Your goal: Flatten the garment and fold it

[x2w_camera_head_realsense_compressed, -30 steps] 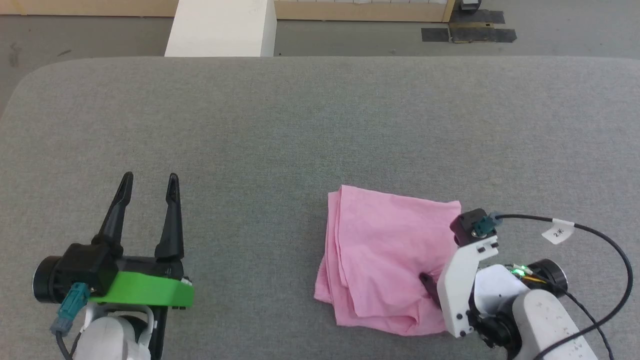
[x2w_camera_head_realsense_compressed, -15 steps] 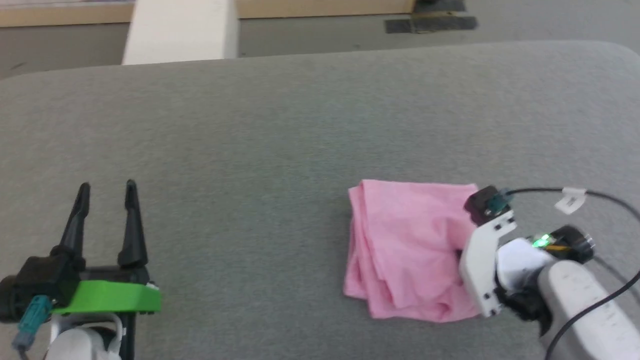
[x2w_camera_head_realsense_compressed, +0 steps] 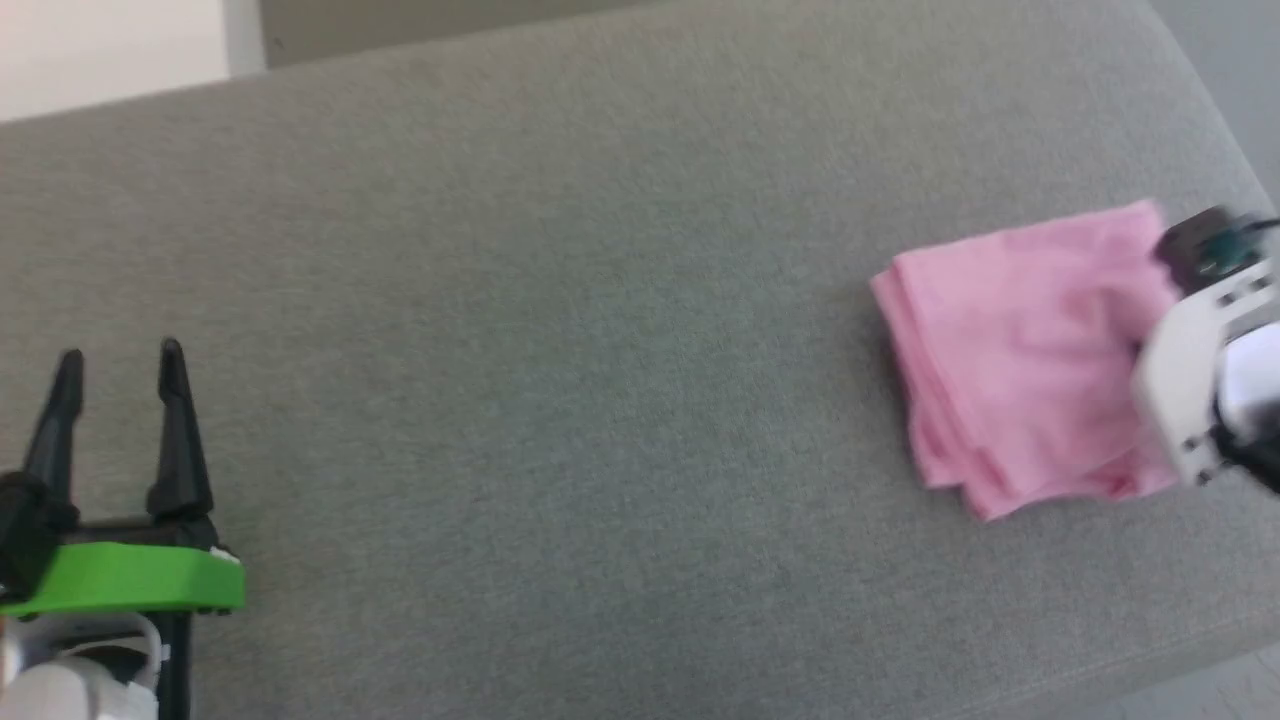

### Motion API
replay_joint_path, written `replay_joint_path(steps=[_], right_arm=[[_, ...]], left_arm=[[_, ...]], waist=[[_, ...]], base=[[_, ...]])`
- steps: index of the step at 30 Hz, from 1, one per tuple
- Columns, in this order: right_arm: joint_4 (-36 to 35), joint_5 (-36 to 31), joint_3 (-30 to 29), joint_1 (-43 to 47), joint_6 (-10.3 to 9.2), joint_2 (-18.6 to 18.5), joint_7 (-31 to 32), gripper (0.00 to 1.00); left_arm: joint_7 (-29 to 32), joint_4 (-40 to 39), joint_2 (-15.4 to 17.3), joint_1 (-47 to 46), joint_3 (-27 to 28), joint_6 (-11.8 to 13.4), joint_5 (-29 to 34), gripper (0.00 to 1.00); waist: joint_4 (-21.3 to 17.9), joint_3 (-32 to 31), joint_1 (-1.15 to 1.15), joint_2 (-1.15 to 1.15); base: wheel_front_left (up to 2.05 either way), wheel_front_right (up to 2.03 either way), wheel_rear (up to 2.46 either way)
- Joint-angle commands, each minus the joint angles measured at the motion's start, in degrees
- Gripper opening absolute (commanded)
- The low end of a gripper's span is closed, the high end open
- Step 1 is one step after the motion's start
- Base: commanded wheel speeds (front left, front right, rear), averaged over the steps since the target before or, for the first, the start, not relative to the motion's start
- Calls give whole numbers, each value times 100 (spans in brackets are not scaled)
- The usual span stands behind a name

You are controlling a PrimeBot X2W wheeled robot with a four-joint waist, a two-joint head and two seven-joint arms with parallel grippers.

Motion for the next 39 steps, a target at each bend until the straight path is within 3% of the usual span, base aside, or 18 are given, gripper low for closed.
replay_joint_path(steps=[1,8,17,18,19,25,29,35,39], right_arm=[[81,-23,-132,-154,-11,-41,-60,0],[641,-402,-993,-570,-11,55,-281,0],[1120,-1531,-2520,-962,-11,622,-587,0],[1104,-1661,-2590,-980,-11,657,-650,29],[1079,-1782,-2651,-996,-11,701,-717,100],[1161,-2102,-3069,-1153,-11,804,-1186,100],[1018,-2033,-3438,-1418,-11,883,-1878,100],[406,-1606,-3131,-1660,-11,1011,-2842,100],[-235,-1192,-2909,-1611,-11,1532,-3337,100]], left_arm=[[46,-117,85,-66,32,32,-20,100],[336,-658,323,-78,160,56,-21,100],[580,-1041,517,3,296,86,-47,100],[592,-1057,527,8,297,88,-45,100],[606,-1071,535,12,293,93,-41,100],[585,-986,509,-19,171,103,-25,100],[450,-755,398,-84,24,121,-27,100],[155,-261,219,-177,-130,164,-50,100],[-75,114,99,-254,-202,207,-70,100]], waist=[[-265,679,0,0],[-203,1256,0,0],[-191,1584,0,0],[-192,1589,0,0],[-196,1587,0,0],[-156,1391,0,0],[-13,1043,0,0],[296,333,0,0],[548,-194,0,0]], base=[[0,0,0],[0,0,0],[0,0,0],[0,0,0],[0,0,0],[0,0,0],[0,0,0],[0,0,0],[0,0,0]])
